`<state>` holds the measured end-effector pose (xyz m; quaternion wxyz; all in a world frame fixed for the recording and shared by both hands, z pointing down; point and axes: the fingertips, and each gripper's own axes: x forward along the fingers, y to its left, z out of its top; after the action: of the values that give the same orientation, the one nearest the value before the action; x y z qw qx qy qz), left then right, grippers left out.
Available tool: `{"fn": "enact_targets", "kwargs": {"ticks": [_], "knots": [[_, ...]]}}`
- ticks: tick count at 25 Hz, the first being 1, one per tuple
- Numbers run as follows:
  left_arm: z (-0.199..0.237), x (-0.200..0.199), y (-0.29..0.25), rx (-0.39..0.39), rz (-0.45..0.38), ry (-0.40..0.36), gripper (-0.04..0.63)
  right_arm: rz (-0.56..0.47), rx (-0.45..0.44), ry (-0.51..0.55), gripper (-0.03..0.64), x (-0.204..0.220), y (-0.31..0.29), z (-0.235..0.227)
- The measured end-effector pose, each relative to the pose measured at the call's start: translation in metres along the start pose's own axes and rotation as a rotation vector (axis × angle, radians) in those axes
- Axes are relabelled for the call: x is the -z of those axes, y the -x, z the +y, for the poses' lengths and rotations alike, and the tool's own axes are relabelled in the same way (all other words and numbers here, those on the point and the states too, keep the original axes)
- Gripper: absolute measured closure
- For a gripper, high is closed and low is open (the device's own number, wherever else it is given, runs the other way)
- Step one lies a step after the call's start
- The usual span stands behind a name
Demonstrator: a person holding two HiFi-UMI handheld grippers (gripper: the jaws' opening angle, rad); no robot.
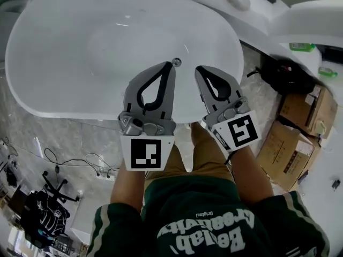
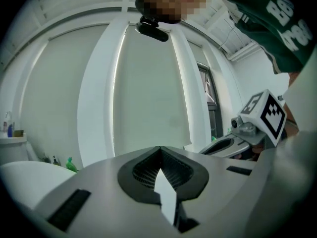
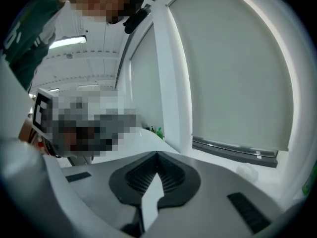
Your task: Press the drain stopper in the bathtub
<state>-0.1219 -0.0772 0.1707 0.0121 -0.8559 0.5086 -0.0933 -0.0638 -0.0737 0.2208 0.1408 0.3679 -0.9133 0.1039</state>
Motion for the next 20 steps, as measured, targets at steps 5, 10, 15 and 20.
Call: {"fn": "enact_targets", "kwargs": {"ticks": [5, 10, 15, 20], "knots": [[-0.012, 0.061, -0.024, 0.0, 0.07, -0.009, 0.589, 0.043, -0.003, -0.01, 0.603, 0.048, -0.01, -0.02], [-0.025, 0.11, -0.048, -0.017, 0.101, 0.04, 0.589, 0.071, -0.032, -0.032, 0.603, 0.099, -0.031, -0.043], [-0.04, 0.156, -0.071, -0.039, 0.169, 0.06, 0.589, 0.097, -0.106, -0.071, 0.603, 0.144, -0.048, -0.055], [-0.057, 0.194, -0.094, -0.053, 0.2, 0.07, 0.589, 0.135, -0.151, -0.069, 0.603, 0.184, -0.057, -0.071]]}}
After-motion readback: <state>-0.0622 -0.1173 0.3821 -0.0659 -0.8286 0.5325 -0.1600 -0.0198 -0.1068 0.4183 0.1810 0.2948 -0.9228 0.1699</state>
